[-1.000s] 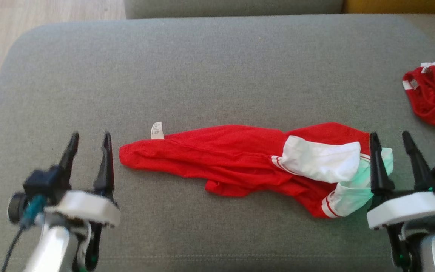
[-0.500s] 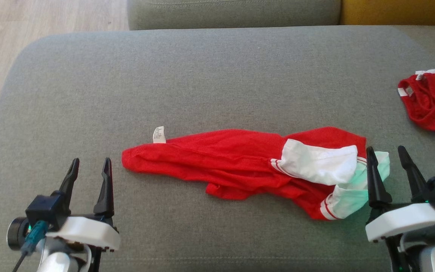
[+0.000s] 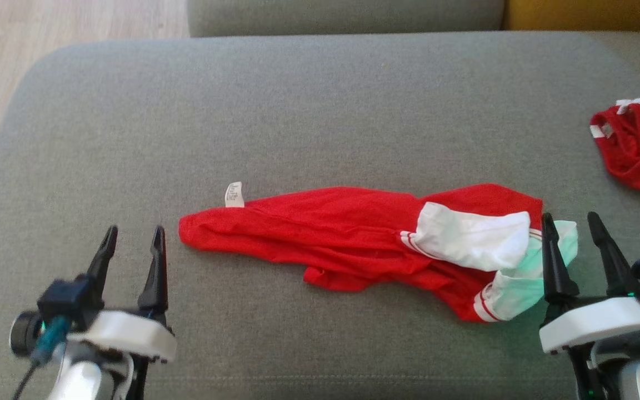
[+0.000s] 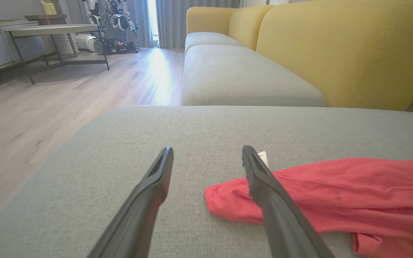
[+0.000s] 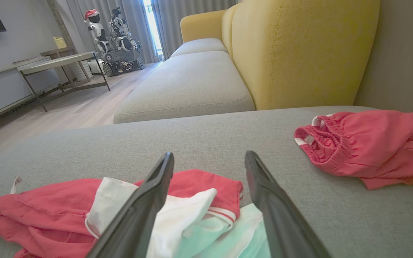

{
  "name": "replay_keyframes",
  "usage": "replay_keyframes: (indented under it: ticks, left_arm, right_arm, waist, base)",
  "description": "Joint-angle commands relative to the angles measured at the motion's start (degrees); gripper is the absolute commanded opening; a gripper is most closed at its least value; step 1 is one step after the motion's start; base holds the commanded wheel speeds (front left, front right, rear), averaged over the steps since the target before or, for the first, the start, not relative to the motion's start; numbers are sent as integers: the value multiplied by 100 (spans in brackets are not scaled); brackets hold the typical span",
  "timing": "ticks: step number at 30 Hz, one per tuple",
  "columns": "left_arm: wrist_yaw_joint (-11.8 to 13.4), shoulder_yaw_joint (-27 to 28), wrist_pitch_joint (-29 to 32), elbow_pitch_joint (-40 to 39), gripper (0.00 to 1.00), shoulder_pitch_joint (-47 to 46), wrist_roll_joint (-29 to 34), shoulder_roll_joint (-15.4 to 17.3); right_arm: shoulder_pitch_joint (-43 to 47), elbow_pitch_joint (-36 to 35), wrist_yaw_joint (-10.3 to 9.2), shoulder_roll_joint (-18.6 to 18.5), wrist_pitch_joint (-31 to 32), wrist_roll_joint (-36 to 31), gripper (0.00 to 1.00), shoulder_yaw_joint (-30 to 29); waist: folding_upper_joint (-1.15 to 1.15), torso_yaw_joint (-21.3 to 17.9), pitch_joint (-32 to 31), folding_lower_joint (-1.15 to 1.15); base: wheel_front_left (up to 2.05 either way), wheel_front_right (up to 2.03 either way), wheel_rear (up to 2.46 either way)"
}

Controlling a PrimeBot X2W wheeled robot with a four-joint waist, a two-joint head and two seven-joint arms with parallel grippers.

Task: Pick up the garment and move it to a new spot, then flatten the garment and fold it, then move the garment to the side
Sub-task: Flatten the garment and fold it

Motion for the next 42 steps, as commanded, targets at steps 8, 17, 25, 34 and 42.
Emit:
replay_keyframes:
  ticks: [8, 17, 25, 34, 42]
  left_arm:
    - [-564, 91, 480, 718, 100, -1492, -299, 157]
    - [-1197, -83, 987, 2266, 100, -2053, -773, -12]
    - [-1423, -151, 929, 2954, 100, -2224, -915, -78]
    - [-1603, -291, 707, 3588, 0, -2515, -970, -119]
    - [-1679, -440, 513, 3921, 0, -2653, -998, -141]
  right_arm:
    - [-533, -258, 21, -47, -65, -32, 100, 309]
    - [-684, -100, 21, -47, -182, -5, 100, 385]
    - [-742, -55, 21, -47, -228, 7, 100, 339]
    - [-802, -49, 21, -47, -206, 43, 100, 289]
    - [-674, 90, 21, -47, 211, 82, 100, 303]
  waist:
    - [0, -25, 505, 0]
    - [0, -157, 757, 0]
    - [0, -176, 851, 0]
    - [0, -217, 922, 0]
    - [0, -213, 911, 0]
  base:
    - [0, 0, 0]
    - [0, 0, 0]
    - [0, 0, 0]
    - [0, 0, 0]
    - [0, 0, 0]
